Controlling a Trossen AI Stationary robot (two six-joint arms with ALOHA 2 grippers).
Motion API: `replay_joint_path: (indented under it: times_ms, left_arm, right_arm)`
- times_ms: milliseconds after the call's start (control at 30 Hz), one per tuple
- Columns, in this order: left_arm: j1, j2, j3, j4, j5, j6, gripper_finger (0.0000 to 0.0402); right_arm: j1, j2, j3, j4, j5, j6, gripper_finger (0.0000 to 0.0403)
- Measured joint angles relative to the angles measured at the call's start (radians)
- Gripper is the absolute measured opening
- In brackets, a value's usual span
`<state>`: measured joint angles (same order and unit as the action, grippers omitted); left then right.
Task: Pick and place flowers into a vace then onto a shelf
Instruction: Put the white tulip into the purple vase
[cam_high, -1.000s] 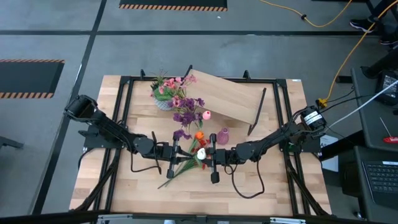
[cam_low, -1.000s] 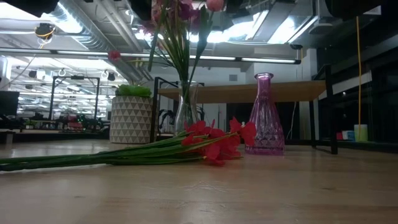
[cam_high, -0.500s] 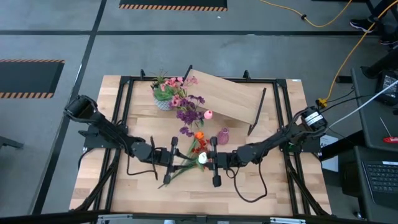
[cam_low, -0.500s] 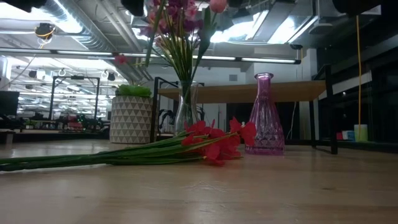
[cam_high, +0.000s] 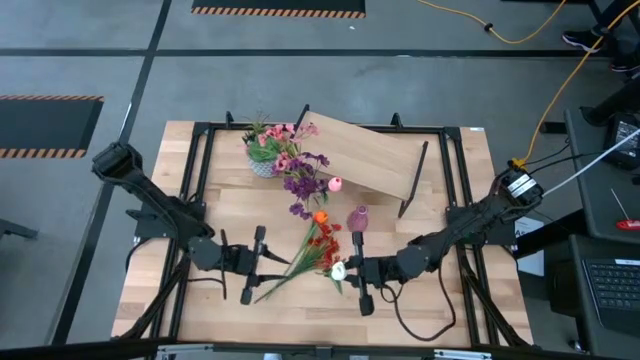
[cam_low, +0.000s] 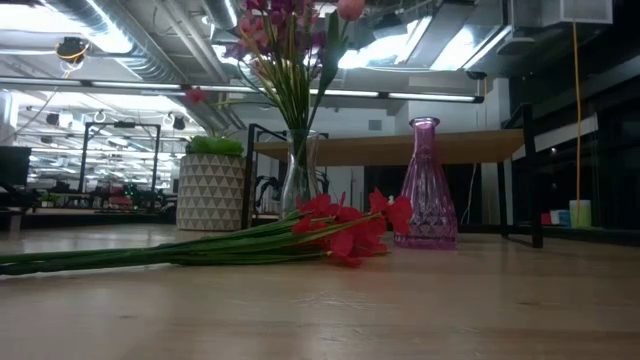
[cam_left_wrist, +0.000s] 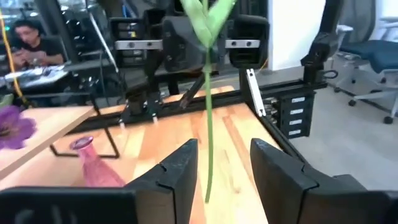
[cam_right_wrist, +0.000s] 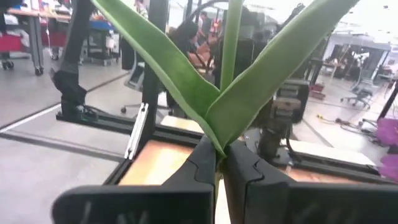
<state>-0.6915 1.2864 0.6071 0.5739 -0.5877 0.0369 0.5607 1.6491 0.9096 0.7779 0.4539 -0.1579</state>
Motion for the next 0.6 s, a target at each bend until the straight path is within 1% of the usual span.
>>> replay_joint_path:
  times_ms: [100, 267, 400, 500, 600]
  left_arm:
    - [-0.024, -0.048, 0.0, -0.096, -0.024, -0.027, 0.0134]
    - [-0.061, -0.137, 0.0, -0.243, -0.025, -0.074, 0.0122]
    - [-0.083, -0.191, 0.0, -0.353, -0.041, -0.125, 0.0108]
    - [-0.101, -0.214, 0.0, -0.458, -0.051, -0.14, 0.0087]
    - [-0.117, -0.216, -0.001, -0.52, -0.093, -0.165, 0.0053]
  right_arm:
    - [0.001, -0.026, 0.0, -0.072, 0.009, 0.042, 0.0007]
    - [0.001, -0.096, 0.0, -0.221, 0.012, 0.122, 0.0006]
    - [0.001, -0.159, 0.0, -0.313, 0.014, 0.13, 0.0006]
    - [0.001, -0.205, 0.0, -0.401, 0.08, 0.128, 0.0006]
    - [0.01, -0.233, 0.0, -0.463, 0.209, 0.126, 0.0006]
